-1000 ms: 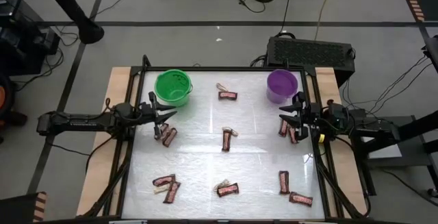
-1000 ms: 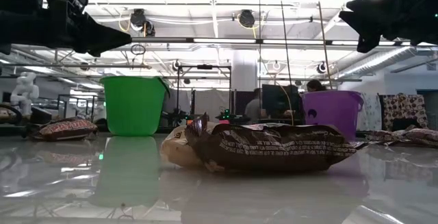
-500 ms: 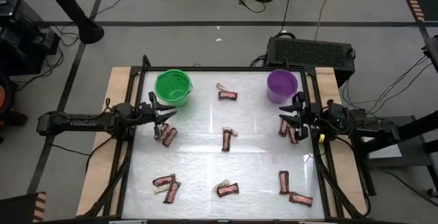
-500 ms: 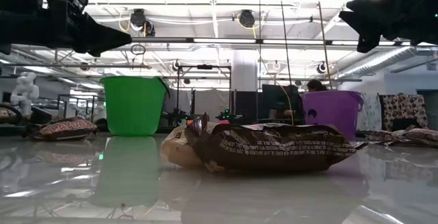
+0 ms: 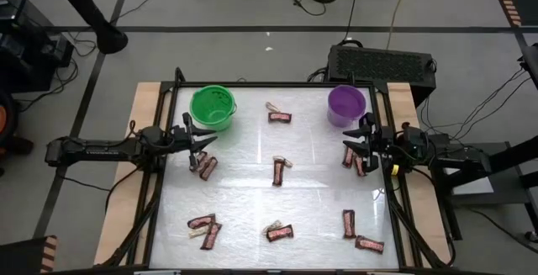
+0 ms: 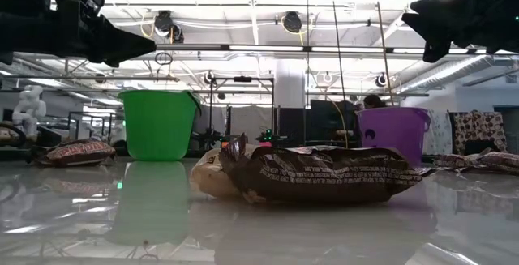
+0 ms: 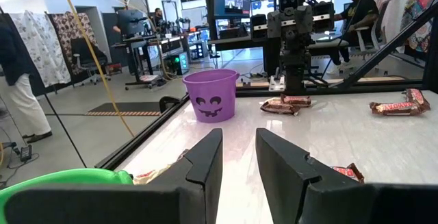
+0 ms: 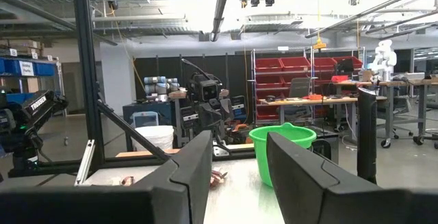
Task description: Sort candy by brand, put in halloween buckets
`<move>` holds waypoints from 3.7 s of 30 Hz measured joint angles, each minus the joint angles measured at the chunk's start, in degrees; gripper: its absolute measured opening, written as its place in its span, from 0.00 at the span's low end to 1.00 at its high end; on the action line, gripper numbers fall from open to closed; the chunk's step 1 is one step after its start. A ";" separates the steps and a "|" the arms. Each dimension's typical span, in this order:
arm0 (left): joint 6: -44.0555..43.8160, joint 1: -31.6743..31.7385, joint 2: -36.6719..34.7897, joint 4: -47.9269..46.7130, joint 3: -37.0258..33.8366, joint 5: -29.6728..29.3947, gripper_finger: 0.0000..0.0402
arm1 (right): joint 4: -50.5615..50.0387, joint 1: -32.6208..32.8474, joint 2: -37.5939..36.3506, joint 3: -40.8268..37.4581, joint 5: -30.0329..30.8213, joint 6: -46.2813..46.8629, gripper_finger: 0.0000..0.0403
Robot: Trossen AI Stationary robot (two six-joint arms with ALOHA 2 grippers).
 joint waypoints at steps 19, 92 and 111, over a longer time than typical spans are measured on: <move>0.00 0.02 0.00 0.02 0.00 -0.01 0.24 | -0.02 0.02 0.00 0.00 0.00 0.00 0.33; -7.02 -6.82 53.59 -7.50 32.61 -0.18 0.24 | -88.62 -3.78 64.75 41.22 7.31 44.98 0.33; -7.43 -6.82 53.66 -8.73 32.70 0.04 0.24 | -80.70 -10.09 64.70 34.18 0.88 37.71 0.33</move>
